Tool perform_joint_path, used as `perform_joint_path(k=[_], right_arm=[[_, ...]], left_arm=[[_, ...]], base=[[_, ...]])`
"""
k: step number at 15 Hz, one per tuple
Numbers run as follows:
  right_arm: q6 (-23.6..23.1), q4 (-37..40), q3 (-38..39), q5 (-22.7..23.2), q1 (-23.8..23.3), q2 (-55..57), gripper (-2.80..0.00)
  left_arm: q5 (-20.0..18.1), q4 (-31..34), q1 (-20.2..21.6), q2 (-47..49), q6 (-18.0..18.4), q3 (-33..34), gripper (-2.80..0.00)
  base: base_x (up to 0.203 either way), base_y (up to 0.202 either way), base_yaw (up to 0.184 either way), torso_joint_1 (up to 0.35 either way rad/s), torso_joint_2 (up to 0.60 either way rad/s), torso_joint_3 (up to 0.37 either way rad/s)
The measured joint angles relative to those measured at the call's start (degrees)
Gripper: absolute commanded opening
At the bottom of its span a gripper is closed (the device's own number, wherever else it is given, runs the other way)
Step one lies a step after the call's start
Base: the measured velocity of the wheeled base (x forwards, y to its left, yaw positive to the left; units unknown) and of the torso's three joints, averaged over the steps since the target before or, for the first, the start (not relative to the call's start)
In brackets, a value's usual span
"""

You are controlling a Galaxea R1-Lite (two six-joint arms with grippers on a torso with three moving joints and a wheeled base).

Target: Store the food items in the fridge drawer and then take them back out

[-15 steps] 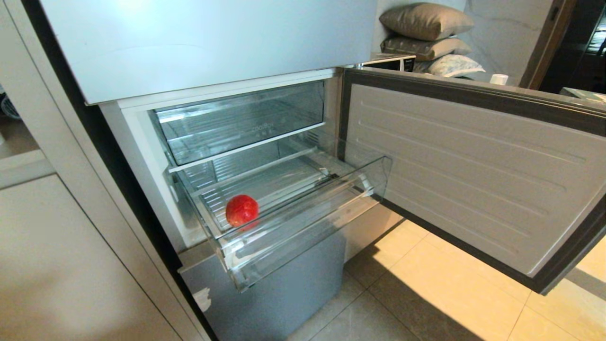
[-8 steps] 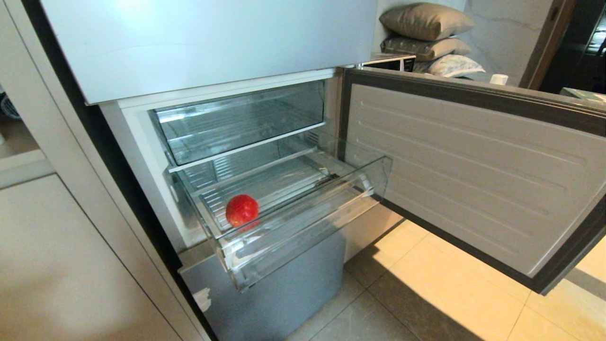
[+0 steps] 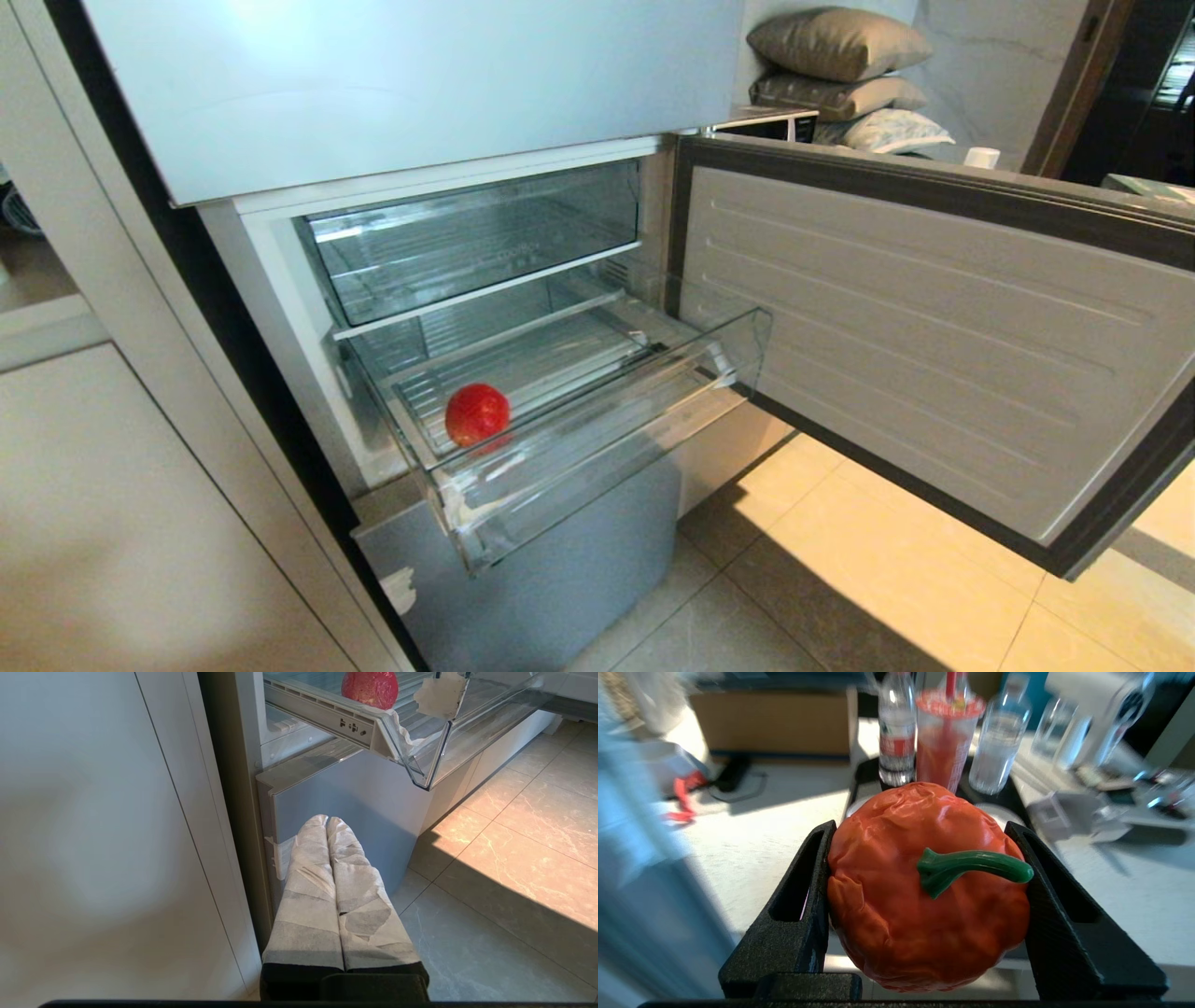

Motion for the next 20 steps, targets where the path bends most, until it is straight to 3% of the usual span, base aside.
perform_joint_path(k=[2, 3, 7, 9, 13, 20], right_arm=[[0.3, 0.8, 3.0, -0.4, 3.5, -6.8, -2.8], [0.5, 1.8, 4.0, -1.1, 8.3, -9.7, -2.8], [0.4, 12.3, 9.4, -4.7, 39.8, -23.6, -2.8], [-0.8, 20.0, 14.9, -6.6, 49.4, -31.1, -2.8], [-1.5, 35.9, 20.8, -11.0, 54.9, -37.9, -2.8], [-1.4, 35.9, 21.3, -12.5, 57.2, -40.3, -2.8]], left_arm=[[0.0, 0.0, 0.0, 0.0, 0.0, 0.0, -2.8], [0.0, 0.0, 0.0, 0.0, 0.0, 0.0, -2.8], [0.0, 0.0, 0.0, 0.0, 0.0, 0.0, -2.8], [0.0, 0.0, 0.0, 0.0, 0.0, 0.0, -2.8], [0.0, 0.0, 0.0, 0.0, 0.0, 0.0, -2.8], [0.0, 0.0, 0.0, 0.0, 0.0, 0.0, -2.8]], base=[[0.0, 0.0, 0.0, 0.0, 0.0, 0.0], [0.0, 0.0, 0.0, 0.0, 0.0, 0.0], [0.0, 0.0, 0.0, 0.0, 0.0, 0.0], [0.0, 0.0, 0.0, 0.0, 0.0, 0.0], [0.0, 0.0, 0.0, 0.0, 0.0, 0.0], [0.0, 0.0, 0.0, 0.0, 0.0, 0.0]])
